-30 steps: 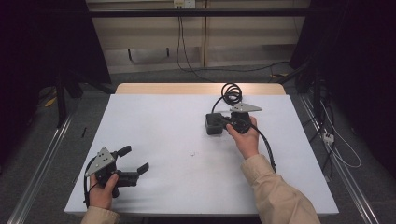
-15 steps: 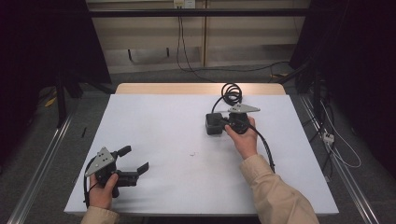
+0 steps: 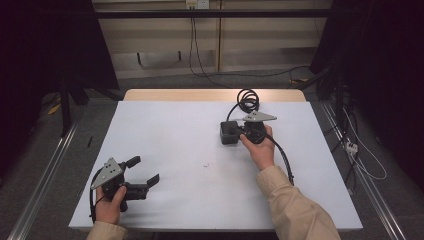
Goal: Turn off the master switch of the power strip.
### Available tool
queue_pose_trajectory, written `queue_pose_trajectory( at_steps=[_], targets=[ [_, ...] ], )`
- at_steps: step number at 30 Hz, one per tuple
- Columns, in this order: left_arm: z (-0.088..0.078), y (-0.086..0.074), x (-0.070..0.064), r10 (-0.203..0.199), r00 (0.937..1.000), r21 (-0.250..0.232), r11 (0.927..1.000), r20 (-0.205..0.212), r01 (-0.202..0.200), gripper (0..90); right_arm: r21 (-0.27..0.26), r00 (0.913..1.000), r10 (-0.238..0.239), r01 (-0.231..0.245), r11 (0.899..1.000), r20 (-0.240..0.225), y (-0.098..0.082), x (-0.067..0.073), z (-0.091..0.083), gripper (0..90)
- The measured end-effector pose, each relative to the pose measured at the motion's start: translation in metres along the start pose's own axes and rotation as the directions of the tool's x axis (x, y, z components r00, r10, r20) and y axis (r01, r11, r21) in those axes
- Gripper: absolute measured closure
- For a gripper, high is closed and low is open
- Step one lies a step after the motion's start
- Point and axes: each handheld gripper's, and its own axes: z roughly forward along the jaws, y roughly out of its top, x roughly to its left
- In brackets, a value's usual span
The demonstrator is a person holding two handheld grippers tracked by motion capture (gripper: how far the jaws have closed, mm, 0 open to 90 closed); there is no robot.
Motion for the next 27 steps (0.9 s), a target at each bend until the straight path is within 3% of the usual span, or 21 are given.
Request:
queue_pose_trajectory(
  at_steps=[12, 20, 23, 27],
  targets=[
    [0.0009, -0.0002, -0.0005, 0.0, 1.0, 0.001, 1.0, 0.003, 0.0, 2.4, 0.005, 0.9999, -0.011, 0.011, 1.0, 0.012, -0.0015, -0.0015, 0.0015, 90.0],
    [0.0007, -0.0002, -0.0004, 0.001, 1.0, -0.003, 1.0, 0.002, -0.001, 2.4, -0.005, 1.0, 0.003, -0.003, 1.0, -0.005, -0.0032, -0.0001, 0.0039, 90.0],
    [0.0004, -0.0003, -0.0003, -0.003, 1.0, -0.001, 1.0, -0.001, 0.003, 2.4, 0.006, 0.9997, -0.025, 0.025, 1.0, 0.007, -0.0019, 0.0017, 0.0038, 90.0],
    [0.0, -0.0002, -0.0003, -0.001, 1.0, -0.001, 1.0, -0.001, 0.001, 2.4, 0.007, 0.9998, -0.02, 0.02, 1.0, 0.006, -0.0019, 0.0017, 0.0037, 90.0]
  ],
)
